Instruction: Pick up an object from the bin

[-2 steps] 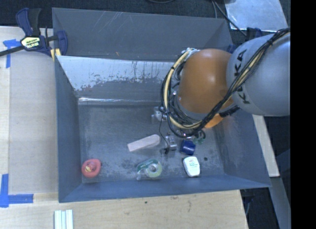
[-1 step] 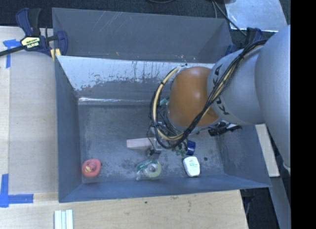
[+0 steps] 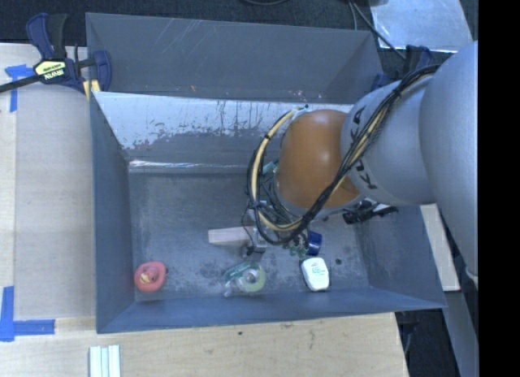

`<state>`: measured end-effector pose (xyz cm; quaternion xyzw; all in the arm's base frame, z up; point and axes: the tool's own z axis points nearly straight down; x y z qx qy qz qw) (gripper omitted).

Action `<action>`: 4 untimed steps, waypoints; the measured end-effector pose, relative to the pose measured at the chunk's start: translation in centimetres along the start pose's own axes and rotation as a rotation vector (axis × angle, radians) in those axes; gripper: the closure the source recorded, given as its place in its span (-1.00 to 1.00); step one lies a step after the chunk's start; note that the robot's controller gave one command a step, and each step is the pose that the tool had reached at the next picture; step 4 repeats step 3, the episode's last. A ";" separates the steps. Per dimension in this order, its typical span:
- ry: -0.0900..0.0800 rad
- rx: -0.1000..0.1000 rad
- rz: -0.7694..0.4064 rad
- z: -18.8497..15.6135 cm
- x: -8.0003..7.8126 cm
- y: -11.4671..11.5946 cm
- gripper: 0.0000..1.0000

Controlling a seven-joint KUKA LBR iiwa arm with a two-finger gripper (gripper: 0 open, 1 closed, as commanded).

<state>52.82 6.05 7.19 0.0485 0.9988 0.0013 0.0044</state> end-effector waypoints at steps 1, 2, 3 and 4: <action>0.005 0.001 -0.013 -7.3 0.0 0.9 1.00; -0.008 -0.001 -0.035 -3.9 -1.7 -0.5 1.00; 0.003 0.001 -0.124 -23.8 -1.2 2.2 1.00; 0.003 0.001 -0.124 -23.8 -1.2 2.2 1.00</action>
Offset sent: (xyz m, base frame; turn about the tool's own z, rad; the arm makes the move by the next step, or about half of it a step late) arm 0.0207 -0.0149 -0.0019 -0.0476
